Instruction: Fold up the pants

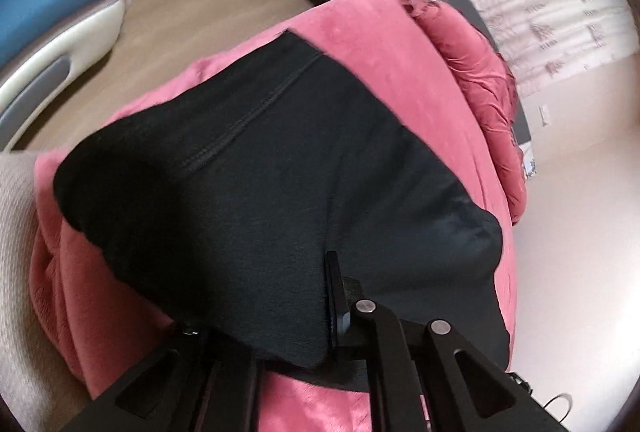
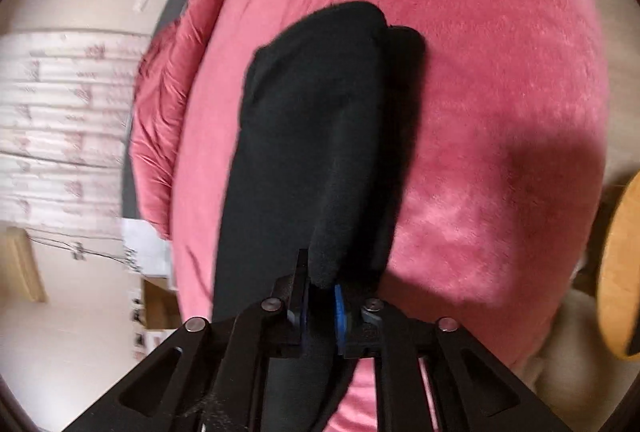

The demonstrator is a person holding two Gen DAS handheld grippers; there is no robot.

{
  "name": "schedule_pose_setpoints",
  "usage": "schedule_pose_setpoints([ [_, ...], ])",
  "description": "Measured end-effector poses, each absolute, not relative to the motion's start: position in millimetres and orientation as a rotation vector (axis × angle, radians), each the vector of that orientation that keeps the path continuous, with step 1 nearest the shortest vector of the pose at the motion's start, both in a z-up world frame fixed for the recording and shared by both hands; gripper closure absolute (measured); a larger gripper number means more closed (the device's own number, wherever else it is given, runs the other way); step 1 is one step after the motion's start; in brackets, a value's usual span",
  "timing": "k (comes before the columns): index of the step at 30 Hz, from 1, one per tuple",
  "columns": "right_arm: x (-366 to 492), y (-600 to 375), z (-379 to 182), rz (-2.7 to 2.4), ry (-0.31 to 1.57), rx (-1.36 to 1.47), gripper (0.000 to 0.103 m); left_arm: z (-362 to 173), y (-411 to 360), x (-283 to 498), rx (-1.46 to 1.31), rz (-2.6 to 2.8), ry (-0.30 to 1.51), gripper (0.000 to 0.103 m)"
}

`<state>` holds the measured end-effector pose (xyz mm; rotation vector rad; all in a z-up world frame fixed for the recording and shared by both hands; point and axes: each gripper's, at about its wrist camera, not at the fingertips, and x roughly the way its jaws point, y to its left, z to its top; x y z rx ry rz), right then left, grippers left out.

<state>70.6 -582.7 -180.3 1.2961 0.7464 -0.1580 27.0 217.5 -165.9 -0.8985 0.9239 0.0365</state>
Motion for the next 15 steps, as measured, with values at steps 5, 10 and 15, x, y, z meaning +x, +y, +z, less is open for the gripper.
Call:
schedule_pose_setpoints([
  [5,58.4,-596.9,-168.7,-0.148,0.589,1.342,0.064,-163.3,214.2,28.4,-0.909,0.027,0.898,0.083],
  [10,74.8,-614.9,-169.4,-0.238,0.651,1.333,0.065,-160.1,216.0,25.3,-0.884,0.054,0.904,0.087],
  [15,102.8,-622.6,-145.7,-0.251,0.73,1.193,0.095,-152.6,223.1,18.4,-0.903,0.109,0.849,0.096],
])
